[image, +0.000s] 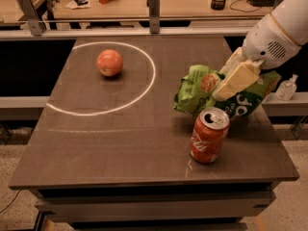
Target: Move green rice chip bag near coke can
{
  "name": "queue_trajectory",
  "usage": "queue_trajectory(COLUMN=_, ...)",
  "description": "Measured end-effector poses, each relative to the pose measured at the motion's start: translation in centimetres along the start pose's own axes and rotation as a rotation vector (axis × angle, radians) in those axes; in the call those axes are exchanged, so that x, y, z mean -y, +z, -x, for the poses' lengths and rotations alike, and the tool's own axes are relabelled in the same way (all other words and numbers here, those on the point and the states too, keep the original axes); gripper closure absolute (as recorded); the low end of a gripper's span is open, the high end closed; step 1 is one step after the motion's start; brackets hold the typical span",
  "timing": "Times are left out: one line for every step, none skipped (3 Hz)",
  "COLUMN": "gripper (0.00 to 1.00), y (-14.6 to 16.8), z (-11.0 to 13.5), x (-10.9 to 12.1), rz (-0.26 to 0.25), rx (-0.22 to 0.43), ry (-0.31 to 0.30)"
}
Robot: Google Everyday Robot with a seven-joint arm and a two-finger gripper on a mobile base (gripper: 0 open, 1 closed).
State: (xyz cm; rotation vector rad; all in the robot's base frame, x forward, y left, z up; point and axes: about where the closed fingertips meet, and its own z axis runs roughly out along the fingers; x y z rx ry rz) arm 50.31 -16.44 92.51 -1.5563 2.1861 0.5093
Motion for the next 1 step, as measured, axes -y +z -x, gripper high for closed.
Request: queue_trajectory(gripper=0.82, y=0.07, z=0.17, x=0.05, rz=-0.004, rx=0.002, ry=-0.002)
